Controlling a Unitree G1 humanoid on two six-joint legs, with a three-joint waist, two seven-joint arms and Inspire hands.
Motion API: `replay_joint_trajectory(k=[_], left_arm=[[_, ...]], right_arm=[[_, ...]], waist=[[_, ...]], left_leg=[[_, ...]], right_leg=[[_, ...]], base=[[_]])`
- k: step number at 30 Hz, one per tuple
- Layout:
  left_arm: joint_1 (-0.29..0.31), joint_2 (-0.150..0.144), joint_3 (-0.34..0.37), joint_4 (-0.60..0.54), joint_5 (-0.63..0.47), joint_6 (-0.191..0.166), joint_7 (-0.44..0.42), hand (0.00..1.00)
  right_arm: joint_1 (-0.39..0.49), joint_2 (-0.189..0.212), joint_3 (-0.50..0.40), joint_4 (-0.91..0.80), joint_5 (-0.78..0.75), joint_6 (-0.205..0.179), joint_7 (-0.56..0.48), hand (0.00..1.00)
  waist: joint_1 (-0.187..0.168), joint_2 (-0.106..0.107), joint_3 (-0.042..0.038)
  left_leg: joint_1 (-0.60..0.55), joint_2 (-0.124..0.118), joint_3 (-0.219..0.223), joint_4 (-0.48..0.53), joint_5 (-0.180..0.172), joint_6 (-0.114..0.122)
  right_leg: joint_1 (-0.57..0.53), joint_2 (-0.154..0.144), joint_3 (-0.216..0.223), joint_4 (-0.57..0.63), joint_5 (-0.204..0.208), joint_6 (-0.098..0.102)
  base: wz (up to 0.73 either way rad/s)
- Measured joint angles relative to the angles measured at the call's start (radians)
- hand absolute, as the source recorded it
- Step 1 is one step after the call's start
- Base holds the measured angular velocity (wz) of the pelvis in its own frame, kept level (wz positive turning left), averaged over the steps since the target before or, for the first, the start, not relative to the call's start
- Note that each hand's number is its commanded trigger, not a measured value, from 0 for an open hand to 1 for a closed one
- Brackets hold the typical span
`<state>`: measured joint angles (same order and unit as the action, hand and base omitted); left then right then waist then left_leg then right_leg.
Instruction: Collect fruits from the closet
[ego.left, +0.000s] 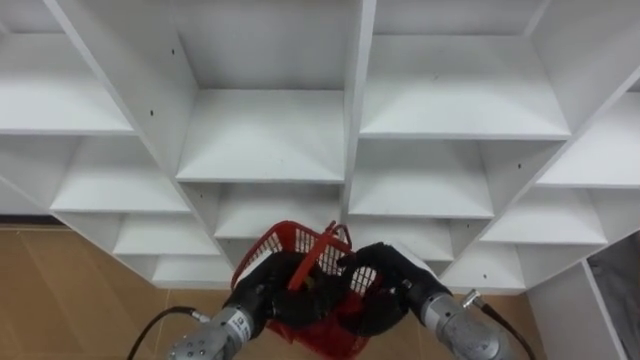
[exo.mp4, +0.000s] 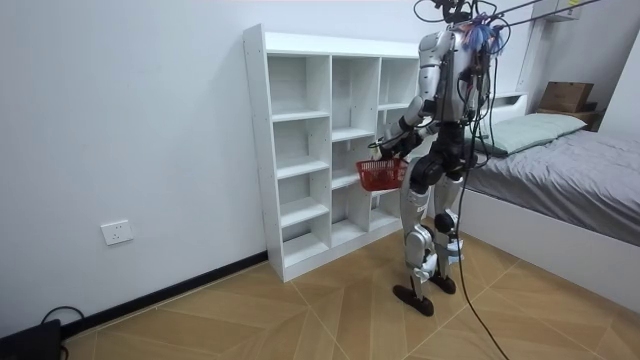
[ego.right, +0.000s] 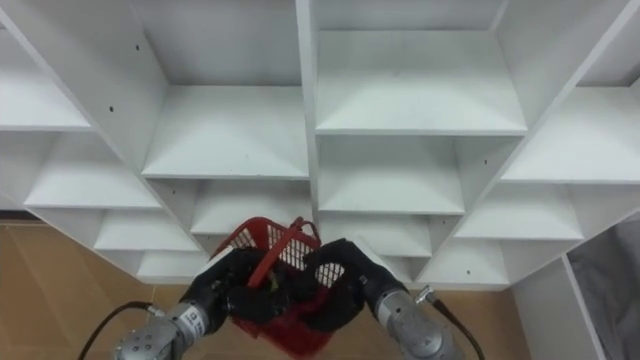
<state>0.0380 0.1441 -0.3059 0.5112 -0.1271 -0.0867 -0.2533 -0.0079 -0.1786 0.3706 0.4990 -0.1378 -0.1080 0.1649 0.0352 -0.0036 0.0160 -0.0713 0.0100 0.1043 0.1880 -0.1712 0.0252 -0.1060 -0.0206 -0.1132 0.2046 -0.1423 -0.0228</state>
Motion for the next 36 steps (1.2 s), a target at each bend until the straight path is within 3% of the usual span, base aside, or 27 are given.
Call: replay_joint_trajectory(k=[24,30,36], left_arm=[[0.0,0.024,0.007,-0.001,0.005,0.001,-0.012,1.0],[0.033,0.026,0.007,0.013,0.014,0.001,0.007,1.0],[0.041,0.024,0.035,0.091,0.098,0.001,0.019,1.0]], right_arm=[[0.004,0.009,0.001,0.0,0.001,0.001,-0.001,0.0],[0.053,0.011,0.0,-0.002,0.003,0.0,0.0,0.0],[0.084,0.01,-0.002,-0.003,0.003,0.0,0.006,0.0]], waist=[[-0.005,-0.002,-0.0015],[-0.003,-0.004,-0.0036],[-0.004,-0.012,-0.0076]], left_leg=[[-0.002,-0.001,-0.001,0.005,0.0,0.0],[0.041,-0.002,0.0,-0.003,0.0,0.0],[0.074,-0.001,-0.003,-0.022,0.0,0.0]], right_leg=[[0.006,0.0,-0.002,-0.001,0.0,0.0],[0.055,0.0,0.0,-0.02,0.0,0.001],[0.079,0.003,0.006,-0.021,-0.002,0.002]], base=[[0.0],[0.0],[0.01]])
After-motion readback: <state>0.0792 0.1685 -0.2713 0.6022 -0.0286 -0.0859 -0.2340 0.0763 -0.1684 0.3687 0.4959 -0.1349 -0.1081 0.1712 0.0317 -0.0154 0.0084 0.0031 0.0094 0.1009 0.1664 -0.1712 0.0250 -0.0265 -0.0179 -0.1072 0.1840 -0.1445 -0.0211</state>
